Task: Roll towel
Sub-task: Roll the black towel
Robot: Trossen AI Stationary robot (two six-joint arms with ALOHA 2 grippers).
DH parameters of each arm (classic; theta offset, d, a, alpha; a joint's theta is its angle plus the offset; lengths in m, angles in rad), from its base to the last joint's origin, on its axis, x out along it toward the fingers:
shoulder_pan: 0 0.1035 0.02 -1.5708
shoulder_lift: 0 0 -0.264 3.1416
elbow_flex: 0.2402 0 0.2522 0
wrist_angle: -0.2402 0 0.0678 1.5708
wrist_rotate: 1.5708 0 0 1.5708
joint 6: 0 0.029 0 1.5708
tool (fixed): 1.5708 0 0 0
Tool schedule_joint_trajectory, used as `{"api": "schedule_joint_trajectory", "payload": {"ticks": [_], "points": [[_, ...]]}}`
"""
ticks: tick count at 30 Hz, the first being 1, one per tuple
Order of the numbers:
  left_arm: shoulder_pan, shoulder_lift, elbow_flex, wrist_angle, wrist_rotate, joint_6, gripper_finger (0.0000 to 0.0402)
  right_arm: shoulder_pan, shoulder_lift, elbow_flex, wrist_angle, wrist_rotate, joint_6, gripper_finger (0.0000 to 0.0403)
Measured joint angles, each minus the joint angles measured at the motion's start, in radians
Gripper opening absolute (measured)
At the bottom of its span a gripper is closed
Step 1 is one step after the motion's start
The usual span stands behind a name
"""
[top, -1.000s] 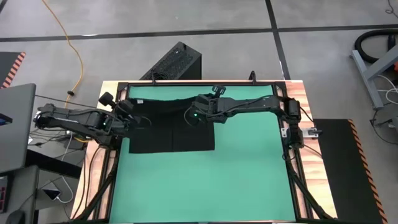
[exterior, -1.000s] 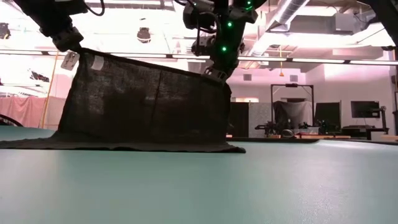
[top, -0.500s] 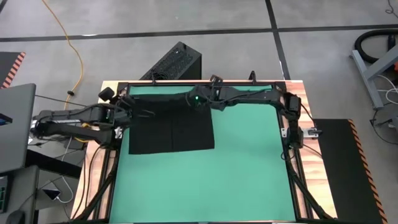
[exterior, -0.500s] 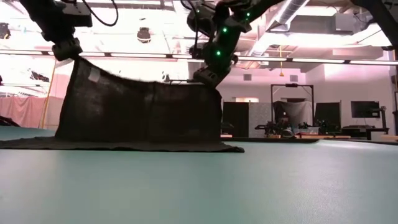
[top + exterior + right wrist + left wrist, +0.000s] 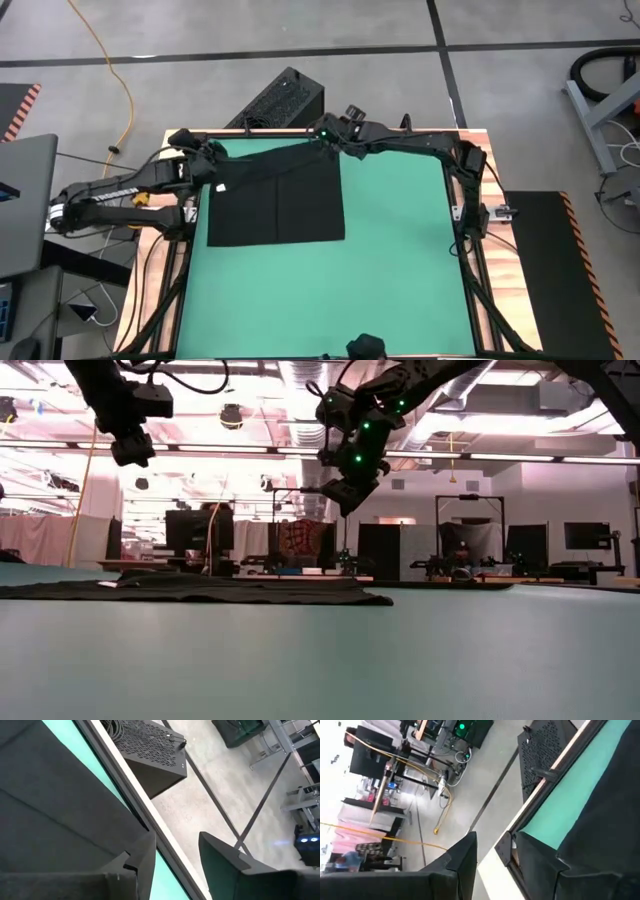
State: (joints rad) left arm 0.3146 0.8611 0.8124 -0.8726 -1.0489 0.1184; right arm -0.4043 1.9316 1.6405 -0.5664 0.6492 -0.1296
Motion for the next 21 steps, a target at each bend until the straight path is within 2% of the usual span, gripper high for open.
{"api": "schedule_joint_trajectory", "payload": {"ticks": [2,5,6,7,10,12,15,18,21], "points": [[-0.004,-0.014,0.0,0.018,0.174,-0.067,0.0129,-0.004,0.0,0.0,-0.013,-0.027,-0.011,0.0176],[-0.03,-0.045,0.0,0.064,0.608,-0.105,0.0126,0.003,0.0,0.0,-0.05,-0.2,-0.065,0.0174],[-0.045,-0.053,0.0,0.064,0.696,-0.121,0.0123,0.008,0.0,0.0,-0.061,-0.276,-0.101,0.0173],[-0.064,-0.057,0.0,0.061,0.732,-0.154,0.0119,0.017,0.0,0.0,-0.069,-0.355,-0.14,0.0172],[-0.138,-0.057,-0.006,0.053,0.686,-0.254,0.0102,0.042,0.003,0.0,-0.056,-0.539,-0.252,0.0171],[-0.202,-0.057,-0.043,0.108,0.67,-0.283,0.009,0.057,0.006,-0.002,-0.033,-0.581,-0.312,0.0171],[-0.297,-0.047,-0.156,0.308,0.671,-0.345,0.0075,0.063,0.006,-0.029,-0.003,-0.591,-0.343,0.0171],[-0.395,-0.012,-0.285,0.552,0.649,-0.375,0.0061,0.06,0.007,-0.049,-0.087,-0.671,-0.358,0.0171],[-0.476,0.063,-0.383,0.743,0.507,-0.399,0.0042,0.059,0.007,-0.064,-0.148,-0.685,-0.366,0.0168]]}}
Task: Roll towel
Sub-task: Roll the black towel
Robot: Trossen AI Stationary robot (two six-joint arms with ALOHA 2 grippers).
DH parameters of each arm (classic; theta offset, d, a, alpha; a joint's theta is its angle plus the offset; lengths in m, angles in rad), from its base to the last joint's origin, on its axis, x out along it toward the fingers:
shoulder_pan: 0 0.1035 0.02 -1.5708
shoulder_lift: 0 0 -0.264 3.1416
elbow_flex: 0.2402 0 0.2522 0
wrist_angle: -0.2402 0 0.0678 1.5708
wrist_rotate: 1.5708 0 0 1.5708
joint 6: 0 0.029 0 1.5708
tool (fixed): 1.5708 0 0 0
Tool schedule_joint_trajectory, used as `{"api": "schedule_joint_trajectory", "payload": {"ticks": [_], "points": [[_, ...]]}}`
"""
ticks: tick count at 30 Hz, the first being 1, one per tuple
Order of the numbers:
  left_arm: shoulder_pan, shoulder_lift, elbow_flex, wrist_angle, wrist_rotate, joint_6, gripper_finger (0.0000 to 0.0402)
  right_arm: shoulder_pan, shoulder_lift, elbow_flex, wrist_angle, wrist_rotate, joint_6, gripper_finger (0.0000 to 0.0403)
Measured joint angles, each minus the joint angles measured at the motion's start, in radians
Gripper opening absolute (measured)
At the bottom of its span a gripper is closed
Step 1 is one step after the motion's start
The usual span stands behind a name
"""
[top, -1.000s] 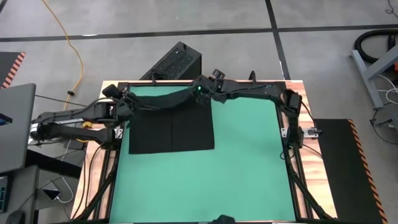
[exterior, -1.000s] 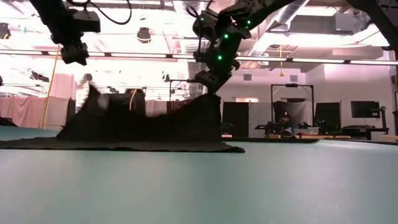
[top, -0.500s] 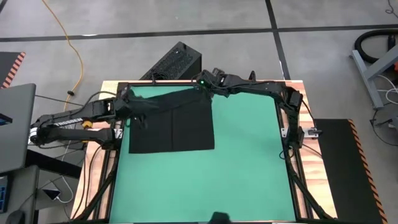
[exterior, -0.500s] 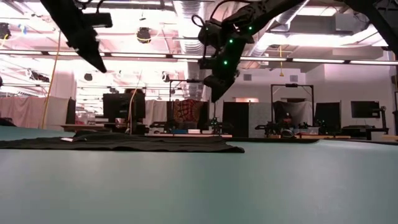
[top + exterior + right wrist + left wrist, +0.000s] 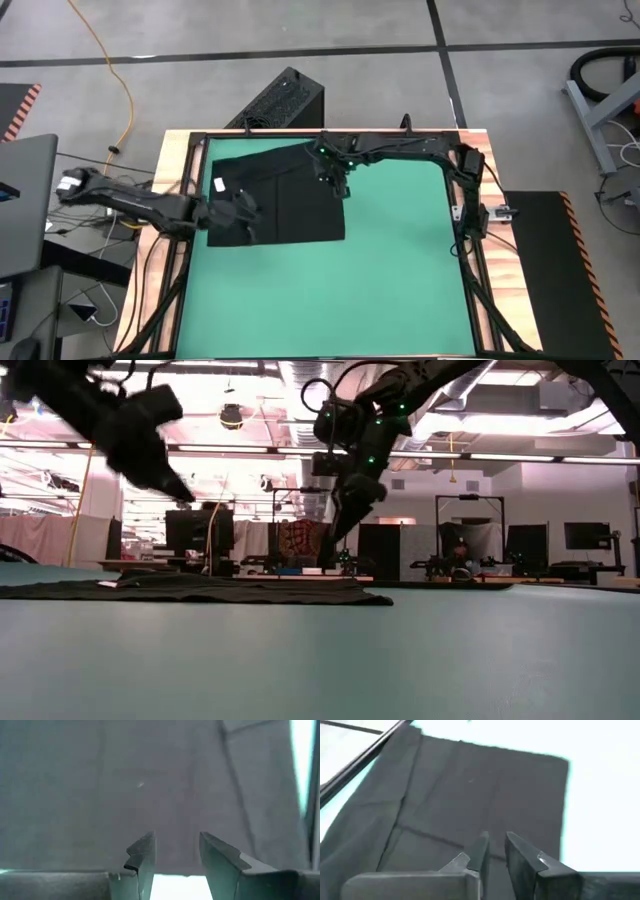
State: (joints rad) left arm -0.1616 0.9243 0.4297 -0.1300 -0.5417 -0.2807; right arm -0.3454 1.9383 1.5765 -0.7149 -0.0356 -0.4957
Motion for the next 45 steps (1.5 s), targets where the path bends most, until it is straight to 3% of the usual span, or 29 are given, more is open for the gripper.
{"api": "schedule_joint_trajectory", "payload": {"ticks": [2,6,11,15,21,27,30,34,38,42,45], "points": [[-0.038,0.073,-0.037,0.12,-0.104,-0.019,0.002,0.001,0.0,-0.007,-0.014,0.0,0.006,0.0164],[-0.077,0.26,-0.048,0.31,-0.202,-0.042,0.0002,0.007,-0.004,-0.009,-0.012,0.011,0.02,0.0152],[-0.081,0.51,0.028,0.382,-0.285,-0.049,0.0,0.012,-0.01,-0.009,-0.004,0.09,0.016,0.0123],[-0.043,0.689,0.106,0.373,-0.256,-0.077,0.0,0.012,-0.046,-0.009,-0.011,0.112,0.016,0.009],[-0.023,0.866,0.216,0.309,-0.082,-0.086,0.0,0.012,-0.136,-0.009,-0.052,0.114,0.024,0.0064],[-0.154,0.844,0.289,-0.001,-0.03,-0.127,0.0,-0.001,-0.219,-0.008,-0.065,0.113,0.024,0.0063],[-0.241,0.789,0.301,-0.191,0.007,-0.099,0.0,-0.016,-0.22,-0.008,-0.023,0.037,0.025,0.0063],[-0.354,0.687,0.299,-0.422,0.096,0.013,0.0,-0.02,-0.155,-0.028,0.15,-0.129,0.027,0.0063],[-0.436,0.573,0.29,-0.61,0.112,0.034,0.0,0.012,-0.037,-0.044,0.332,-0.173,0.03,0.0064],[-0.479,0.471,0.282,-0.615,0.084,0.007,0.0,0.084,0.08,-0.025,0.485,-0.14,0.04,0.0076],[-0.486,0.429,0.272,-0.599,0.038,-0.02,0.0,0.151,0.154,0.018,0.485,-0.075,0.019,0.0099]]}}
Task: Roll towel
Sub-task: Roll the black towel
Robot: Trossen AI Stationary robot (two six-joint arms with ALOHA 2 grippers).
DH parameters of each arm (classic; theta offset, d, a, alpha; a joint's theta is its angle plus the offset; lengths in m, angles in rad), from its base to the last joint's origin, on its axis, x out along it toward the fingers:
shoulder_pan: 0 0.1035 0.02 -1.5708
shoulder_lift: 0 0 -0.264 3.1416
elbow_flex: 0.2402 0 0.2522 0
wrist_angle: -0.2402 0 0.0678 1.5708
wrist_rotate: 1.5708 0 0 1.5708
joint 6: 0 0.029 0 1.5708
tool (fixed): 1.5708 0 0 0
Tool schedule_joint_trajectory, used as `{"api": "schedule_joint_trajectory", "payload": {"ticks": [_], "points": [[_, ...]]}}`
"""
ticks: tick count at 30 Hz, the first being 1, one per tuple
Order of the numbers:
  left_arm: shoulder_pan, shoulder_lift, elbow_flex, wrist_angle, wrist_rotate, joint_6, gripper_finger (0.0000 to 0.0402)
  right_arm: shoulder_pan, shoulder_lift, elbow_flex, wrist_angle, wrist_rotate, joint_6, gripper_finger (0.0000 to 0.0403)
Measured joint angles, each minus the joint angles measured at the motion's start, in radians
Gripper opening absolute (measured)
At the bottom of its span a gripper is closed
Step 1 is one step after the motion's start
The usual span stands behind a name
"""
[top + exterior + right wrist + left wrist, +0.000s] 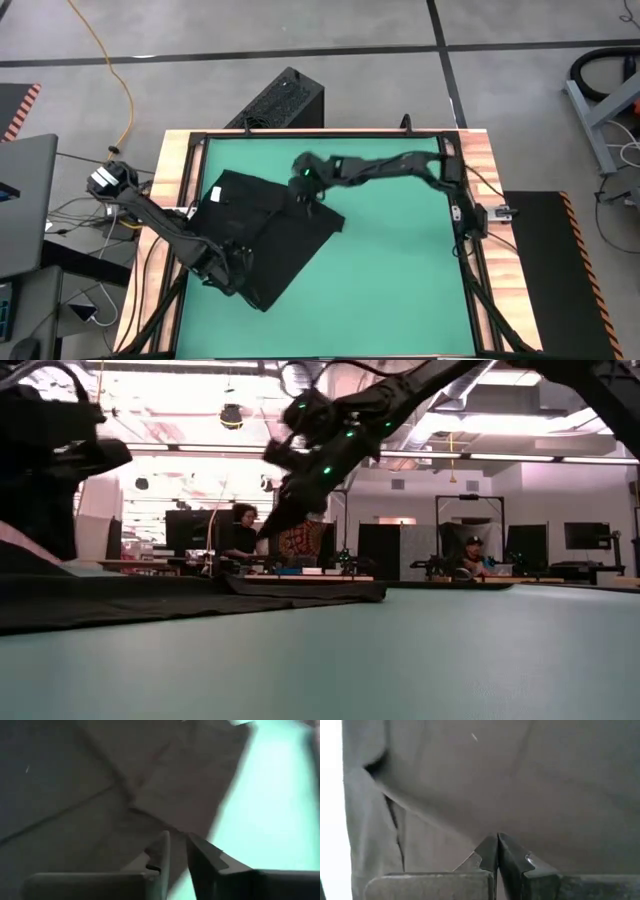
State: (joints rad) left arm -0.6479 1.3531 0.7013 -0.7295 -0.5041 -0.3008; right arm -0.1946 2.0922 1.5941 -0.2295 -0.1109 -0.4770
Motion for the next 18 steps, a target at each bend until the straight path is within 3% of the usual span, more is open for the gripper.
{"api": "schedule_joint_trajectory", "payload": {"ticks": [7,10,18], "points": [[0.008,-0.017,-0.039,0.046,-0.073,-0.01,0.0,0.122,0.083,0.102,0.0,0.151,-0.043,0.0181],[0.009,-0.01,-0.044,0.047,-0.078,-0.042,0.0,0.138,0.119,0.125,-0.003,0.163,-0.052,0.0204],[0.008,-0.01,-0.045,0.054,-0.077,-0.11,0.0,0.09,0.175,0.153,-0.001,0.205,-0.05,0.0202]]}}
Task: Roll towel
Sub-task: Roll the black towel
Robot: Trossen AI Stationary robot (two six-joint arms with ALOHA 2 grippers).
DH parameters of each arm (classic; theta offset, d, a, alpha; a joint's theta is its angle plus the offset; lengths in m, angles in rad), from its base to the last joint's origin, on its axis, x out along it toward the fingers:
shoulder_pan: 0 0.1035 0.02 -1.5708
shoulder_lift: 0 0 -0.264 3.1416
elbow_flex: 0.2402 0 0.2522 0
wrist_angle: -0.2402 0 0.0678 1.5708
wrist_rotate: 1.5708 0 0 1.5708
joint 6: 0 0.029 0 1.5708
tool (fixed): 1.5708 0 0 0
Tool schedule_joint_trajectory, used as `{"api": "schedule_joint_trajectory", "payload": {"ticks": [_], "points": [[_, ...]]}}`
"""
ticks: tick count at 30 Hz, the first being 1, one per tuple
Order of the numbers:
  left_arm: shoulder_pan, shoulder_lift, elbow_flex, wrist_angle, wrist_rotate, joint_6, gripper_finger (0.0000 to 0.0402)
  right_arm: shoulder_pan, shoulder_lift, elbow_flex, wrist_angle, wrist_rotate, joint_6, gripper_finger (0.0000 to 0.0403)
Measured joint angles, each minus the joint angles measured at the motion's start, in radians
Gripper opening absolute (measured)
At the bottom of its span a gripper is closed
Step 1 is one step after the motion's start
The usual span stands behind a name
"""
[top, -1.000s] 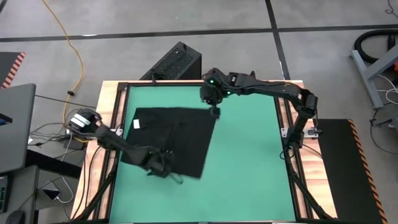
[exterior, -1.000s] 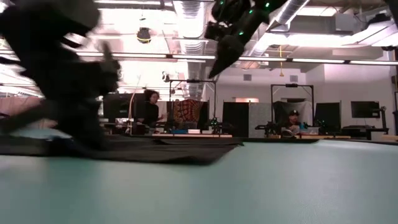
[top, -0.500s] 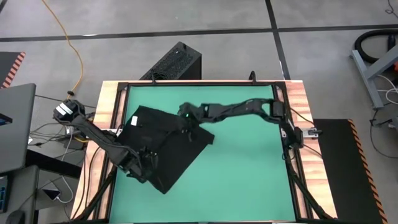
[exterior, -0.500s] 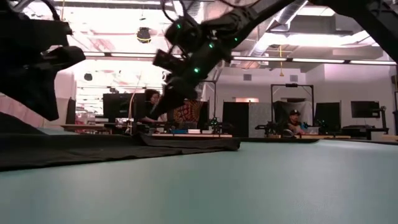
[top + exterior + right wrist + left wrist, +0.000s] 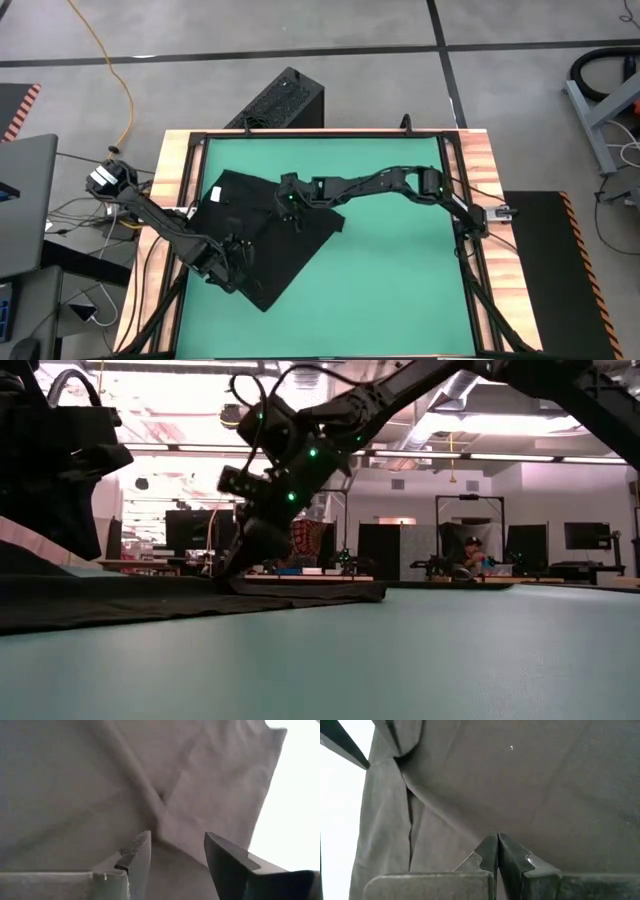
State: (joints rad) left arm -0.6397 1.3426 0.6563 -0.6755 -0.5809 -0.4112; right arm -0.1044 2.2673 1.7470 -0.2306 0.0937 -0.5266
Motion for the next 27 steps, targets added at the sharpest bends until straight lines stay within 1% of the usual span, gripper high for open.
{"api": "schedule_joint_trajectory", "payload": {"ticks": [6,19,23,27], "points": [[0.0,0.0,0.0,0.004,-0.003,0.005,0.0,-0.016,-0.002,0.001,-0.001,-0.017,0.028,0.0188],[0.0,-0.001,0.0,0.019,-0.004,-0.002,0.0,-0.014,0.024,-0.002,0.004,-0.019,0.019,0.0184],[0.0,-0.001,0.0,0.02,-0.003,0.0,0.0,-0.014,0.03,-0.002,0.004,-0.019,-0.03,0.0168],[0.0,-0.001,0.0,0.021,-0.003,-0.001,0.0,-0.014,0.03,-0.002,0.009,-0.017,-0.033,0.014]]}}
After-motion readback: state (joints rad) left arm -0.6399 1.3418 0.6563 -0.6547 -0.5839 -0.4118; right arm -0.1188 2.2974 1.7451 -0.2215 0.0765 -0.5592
